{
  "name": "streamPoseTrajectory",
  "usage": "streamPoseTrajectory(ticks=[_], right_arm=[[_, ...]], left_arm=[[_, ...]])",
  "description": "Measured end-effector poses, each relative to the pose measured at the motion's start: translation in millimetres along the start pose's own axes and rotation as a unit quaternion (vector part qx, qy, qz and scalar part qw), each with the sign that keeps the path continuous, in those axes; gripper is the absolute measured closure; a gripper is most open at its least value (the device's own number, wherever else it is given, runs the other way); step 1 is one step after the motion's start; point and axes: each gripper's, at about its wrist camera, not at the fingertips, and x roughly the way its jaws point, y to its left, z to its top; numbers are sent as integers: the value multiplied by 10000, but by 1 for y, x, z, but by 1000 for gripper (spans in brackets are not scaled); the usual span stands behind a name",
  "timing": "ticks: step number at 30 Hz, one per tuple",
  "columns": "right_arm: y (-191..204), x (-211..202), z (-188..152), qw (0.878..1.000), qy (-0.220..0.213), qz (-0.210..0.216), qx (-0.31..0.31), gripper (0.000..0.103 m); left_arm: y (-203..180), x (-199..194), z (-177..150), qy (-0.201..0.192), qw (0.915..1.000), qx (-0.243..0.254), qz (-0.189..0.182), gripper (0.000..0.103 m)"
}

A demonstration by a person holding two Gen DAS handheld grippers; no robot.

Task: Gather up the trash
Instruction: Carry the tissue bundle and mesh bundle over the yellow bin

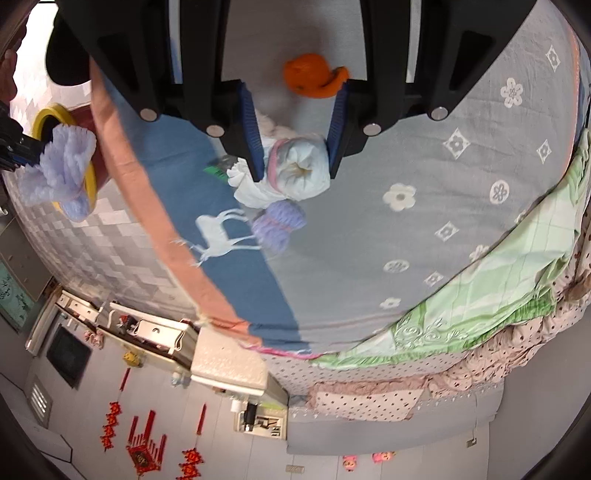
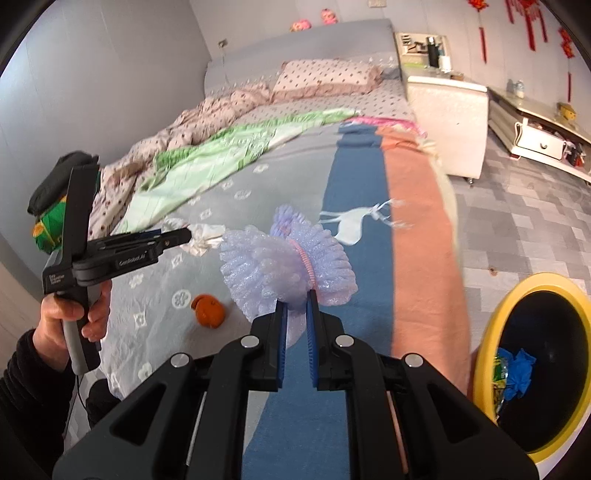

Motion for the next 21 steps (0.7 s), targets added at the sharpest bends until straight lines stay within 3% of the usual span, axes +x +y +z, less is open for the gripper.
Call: streamPoseTrajectory(ticks=[9,21], right_arm=[[-65,-68,14,9965,-604,-307,485,94],[-176,-136,5,9817,-1090,-806,1339,94]], left_arm=[[-64,-23,27,-257,9986,273,-371,72],[-183,-25,51,-437,9900,784,-1084,72]])
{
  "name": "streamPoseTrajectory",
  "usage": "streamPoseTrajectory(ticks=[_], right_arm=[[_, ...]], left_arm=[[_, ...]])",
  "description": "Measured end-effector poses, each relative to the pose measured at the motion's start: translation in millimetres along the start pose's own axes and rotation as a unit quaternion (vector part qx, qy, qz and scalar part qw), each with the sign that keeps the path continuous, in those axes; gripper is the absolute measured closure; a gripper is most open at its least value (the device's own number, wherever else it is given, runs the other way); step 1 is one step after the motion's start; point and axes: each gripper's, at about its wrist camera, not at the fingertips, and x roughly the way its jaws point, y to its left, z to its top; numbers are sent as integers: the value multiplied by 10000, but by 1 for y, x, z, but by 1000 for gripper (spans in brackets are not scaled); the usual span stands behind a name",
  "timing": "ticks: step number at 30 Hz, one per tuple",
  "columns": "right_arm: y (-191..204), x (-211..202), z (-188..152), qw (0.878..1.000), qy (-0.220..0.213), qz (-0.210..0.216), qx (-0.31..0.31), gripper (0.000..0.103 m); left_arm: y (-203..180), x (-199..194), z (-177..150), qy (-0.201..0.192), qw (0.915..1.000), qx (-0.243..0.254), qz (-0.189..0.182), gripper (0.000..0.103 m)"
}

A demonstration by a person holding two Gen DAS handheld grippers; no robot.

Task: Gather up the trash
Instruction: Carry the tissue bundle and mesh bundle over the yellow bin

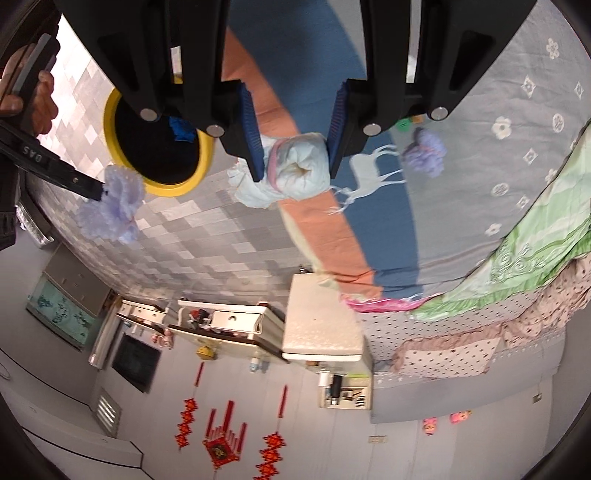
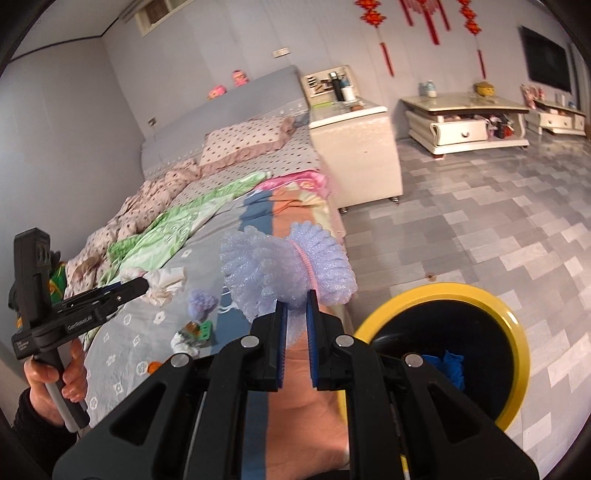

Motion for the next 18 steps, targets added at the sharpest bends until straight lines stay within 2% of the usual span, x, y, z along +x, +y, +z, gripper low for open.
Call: streamPoseTrajectory(ticks=[8,18], right_arm=[[-74,-5,1,9978,-71,-418,516,94],[-135,25,-17,9924,184,-775,934,94]], left_arm=[[-59,39,9,135,9987,179,-454,72],[-114,104,-10,609,9939,305,-867,72]])
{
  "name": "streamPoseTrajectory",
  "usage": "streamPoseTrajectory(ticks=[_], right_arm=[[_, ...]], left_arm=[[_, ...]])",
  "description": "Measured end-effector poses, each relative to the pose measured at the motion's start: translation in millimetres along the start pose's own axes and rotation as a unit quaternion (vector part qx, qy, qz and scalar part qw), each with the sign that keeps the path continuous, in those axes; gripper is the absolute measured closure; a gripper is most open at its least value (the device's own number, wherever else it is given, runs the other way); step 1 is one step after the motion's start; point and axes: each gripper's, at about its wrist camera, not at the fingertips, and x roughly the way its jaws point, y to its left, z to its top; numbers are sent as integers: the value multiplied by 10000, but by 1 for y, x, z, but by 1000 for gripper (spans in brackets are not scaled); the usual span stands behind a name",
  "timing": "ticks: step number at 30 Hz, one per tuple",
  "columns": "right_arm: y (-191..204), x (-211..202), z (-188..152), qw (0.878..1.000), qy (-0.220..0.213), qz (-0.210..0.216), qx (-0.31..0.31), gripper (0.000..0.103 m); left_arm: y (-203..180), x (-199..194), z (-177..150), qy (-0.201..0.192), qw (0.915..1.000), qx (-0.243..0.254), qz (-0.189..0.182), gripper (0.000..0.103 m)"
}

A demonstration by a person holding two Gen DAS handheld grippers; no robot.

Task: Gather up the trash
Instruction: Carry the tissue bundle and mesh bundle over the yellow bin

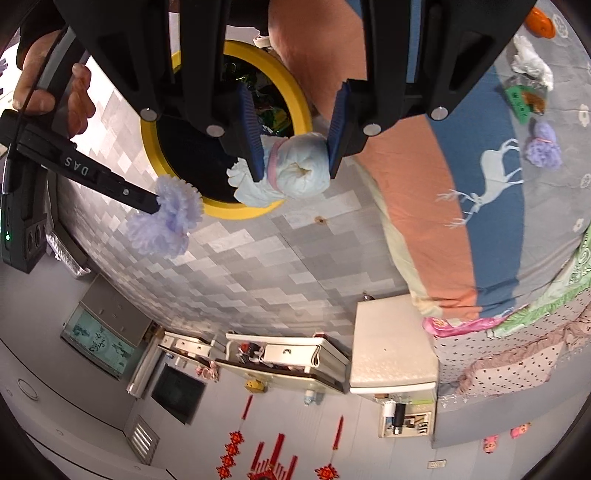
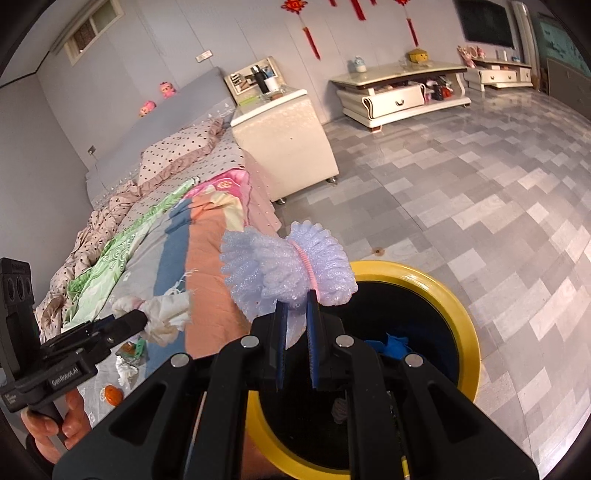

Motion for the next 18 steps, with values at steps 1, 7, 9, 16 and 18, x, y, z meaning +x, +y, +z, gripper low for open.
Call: streamPoseTrajectory(ticks=[1,7,9,16,18], right_arm=[[-4,3,-1,10000,17,-21,36,94],[-29,20,-8,9995,148,-157,220,93],[-36,25,-10,9993,187,-169,276,93],[-45,28,-14,9989,221,-195,373,92],[-44,26,-14,9988,206,-229,386,92]], left_arm=[[-4,7,-2,56,10000,17,-27,72],[-20,35,-9,250,9996,133,-68,71],[-25,42,-12,332,9993,167,-90,71],[-40,54,-21,506,9982,287,-117,70],[-42,54,-21,528,9980,304,-143,69]])
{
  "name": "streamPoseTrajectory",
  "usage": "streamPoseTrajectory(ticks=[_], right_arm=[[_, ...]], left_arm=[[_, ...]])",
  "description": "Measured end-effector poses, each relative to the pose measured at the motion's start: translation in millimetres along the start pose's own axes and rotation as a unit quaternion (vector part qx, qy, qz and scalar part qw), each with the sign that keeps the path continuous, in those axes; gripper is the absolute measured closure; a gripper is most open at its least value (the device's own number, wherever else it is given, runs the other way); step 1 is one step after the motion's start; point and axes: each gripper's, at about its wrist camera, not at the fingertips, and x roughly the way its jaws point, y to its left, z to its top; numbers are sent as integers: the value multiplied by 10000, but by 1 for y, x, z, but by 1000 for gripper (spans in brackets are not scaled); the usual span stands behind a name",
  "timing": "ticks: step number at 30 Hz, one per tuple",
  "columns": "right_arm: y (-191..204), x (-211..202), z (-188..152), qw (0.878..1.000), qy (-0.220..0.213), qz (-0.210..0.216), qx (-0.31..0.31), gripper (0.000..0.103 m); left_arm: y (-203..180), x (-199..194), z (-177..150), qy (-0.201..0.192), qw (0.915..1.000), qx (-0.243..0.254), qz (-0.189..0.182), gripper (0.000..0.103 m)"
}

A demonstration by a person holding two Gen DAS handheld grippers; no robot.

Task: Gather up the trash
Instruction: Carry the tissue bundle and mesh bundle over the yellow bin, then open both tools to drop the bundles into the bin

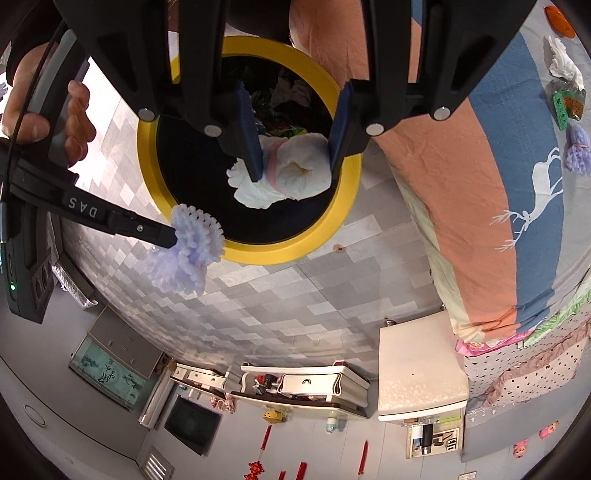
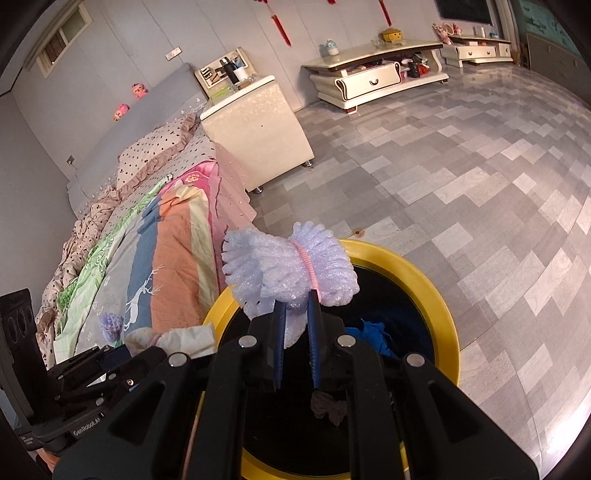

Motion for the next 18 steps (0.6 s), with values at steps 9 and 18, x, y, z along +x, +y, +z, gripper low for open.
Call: streamPoseTrajectory(ticks=[9,18], right_arm=[[-2,-11,-1,9999,-50,-134,65,81],[0,-18,-3,9992,-49,-358,147,49]], left_arm=[[-3,-9,-2,-85,9999,-34,-61,53],[10,-32,-9,-304,9995,-125,37,25]])
